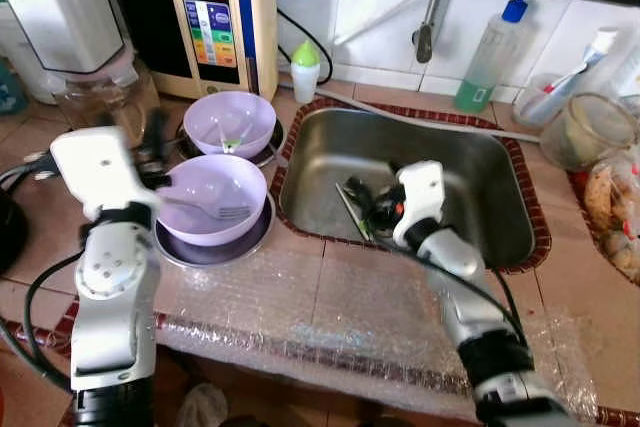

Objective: Kitchen organization

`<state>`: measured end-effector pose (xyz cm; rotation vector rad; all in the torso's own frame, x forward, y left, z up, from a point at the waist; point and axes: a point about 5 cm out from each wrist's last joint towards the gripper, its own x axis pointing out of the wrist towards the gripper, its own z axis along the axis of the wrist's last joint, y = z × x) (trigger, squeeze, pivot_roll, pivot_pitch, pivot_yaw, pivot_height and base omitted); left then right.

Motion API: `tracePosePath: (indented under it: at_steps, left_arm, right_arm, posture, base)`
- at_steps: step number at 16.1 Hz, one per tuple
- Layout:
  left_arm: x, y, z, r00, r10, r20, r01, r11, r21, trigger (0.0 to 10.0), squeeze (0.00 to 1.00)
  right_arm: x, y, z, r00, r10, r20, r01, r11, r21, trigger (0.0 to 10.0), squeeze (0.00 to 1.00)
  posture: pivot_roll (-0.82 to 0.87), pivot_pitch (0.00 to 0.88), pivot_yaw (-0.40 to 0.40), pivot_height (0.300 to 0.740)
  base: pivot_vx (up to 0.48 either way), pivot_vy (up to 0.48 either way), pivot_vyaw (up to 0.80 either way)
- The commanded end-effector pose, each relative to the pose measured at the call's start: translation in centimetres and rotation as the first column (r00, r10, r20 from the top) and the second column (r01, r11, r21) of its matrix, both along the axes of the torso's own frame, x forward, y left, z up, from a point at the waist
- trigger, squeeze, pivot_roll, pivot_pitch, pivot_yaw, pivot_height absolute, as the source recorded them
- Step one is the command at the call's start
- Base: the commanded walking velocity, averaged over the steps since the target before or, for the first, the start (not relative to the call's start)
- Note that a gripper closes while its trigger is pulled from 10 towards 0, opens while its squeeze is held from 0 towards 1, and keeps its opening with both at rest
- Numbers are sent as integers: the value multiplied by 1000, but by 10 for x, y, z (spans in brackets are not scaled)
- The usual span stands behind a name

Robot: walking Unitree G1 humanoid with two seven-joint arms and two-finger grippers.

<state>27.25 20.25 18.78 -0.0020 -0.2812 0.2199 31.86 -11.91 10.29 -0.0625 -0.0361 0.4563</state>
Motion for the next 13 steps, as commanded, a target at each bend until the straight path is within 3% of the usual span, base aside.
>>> tracePosePath:
  at_steps: [1, 4, 6, 7, 8, 9, 13]
  left_arm:
    - [-1, 6, -6, 999, 45, -26, -46, 998, -42, 10000, 0]
    - [-3, 11, -12, 996, 70, -52, -74, 994, -81, 10000, 0]
    - [-2, 5, -11, 998, 46, -53, -50, 996, -75, 10000, 0]
    - [0, -10, -7, 999, -38, -26, 38, 999, -21, 10000, 0]
    - [0, -19, -5, 996, -88, -13, 89, 996, 5, 10000, 0]
    - [-2, -32, -2, 988, -154, 3, 154, 987, 57, 10000, 0]
    - [-1, -51, 3, 979, -201, 0, 199, 967, 157, 10000, 0]
  right_arm:
    - [-5, 5, 7, 998, 56, 27, -56, 998, 11, 10000, 1000]
    - [-22, 17, 13, 982, 166, 90, -167, 986, -4, 10000, 1000]
    - [-24, 18, 14, 981, 167, 100, -166, 986, -11, 10000, 1000]
    - [-21, 18, 16, 986, 136, 100, -137, 991, 3, 10000, 1000]
    - [-20, 17, 17, 988, 119, 101, -121, 993, 13, 10000, 784]
    - [-19, 16, 19, 990, 91, 108, -95, 995, 25, 10000, 27]
    - [-17, 7, 23, 991, -3, 136, -1, 1000, 28, 10000, 0]
  posture:
    - [63, 0, -24, 740]
    - [63, 0, -24, 740]
    - [63, 0, -24, 740]
    - [67, 0, -25, 740]
    - [66, 0, -23, 740]
    - [65, 0, -22, 740]
    - [60, 0, -17, 740]
  base:
    - [0, 0, 0]
    - [0, 0, 533]
    - [0, 0, 800]
    - [0, 0, 800]
    - [0, 0, 438]
    - [0, 0, 0]
    - [0, 0, 0]
